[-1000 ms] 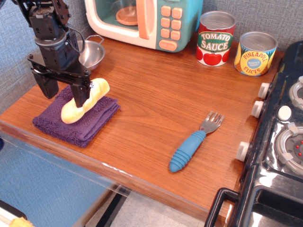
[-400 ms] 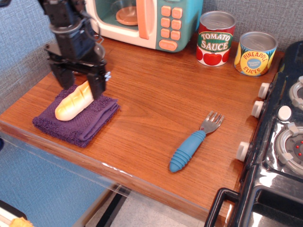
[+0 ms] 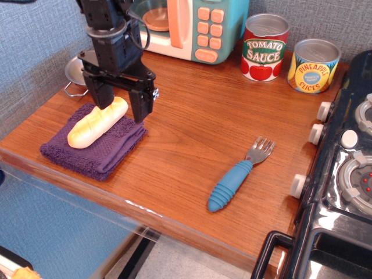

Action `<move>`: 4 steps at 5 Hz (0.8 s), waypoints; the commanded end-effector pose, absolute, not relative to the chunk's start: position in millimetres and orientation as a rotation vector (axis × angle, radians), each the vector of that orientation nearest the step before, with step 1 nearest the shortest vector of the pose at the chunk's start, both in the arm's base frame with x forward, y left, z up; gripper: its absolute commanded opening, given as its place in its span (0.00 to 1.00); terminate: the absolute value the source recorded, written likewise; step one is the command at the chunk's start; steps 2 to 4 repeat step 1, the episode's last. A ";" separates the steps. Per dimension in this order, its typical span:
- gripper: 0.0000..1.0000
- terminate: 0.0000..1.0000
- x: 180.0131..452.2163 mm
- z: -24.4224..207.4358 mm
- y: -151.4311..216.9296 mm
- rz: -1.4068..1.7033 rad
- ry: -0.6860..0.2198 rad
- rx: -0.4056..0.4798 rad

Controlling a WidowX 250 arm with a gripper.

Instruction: PLACE SAUSSAGE ON THE PURPLE CLOTH

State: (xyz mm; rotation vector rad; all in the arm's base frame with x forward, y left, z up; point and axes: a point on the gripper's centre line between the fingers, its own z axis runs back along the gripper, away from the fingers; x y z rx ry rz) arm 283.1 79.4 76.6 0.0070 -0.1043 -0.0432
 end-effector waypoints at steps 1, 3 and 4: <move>1.00 1.00 284.5 94.0 80.6 -0.043 -0.156 0.025; 1.00 1.00 284.5 94.0 80.6 -0.043 -0.156 0.025; 1.00 1.00 284.5 94.0 80.6 -0.043 -0.156 0.025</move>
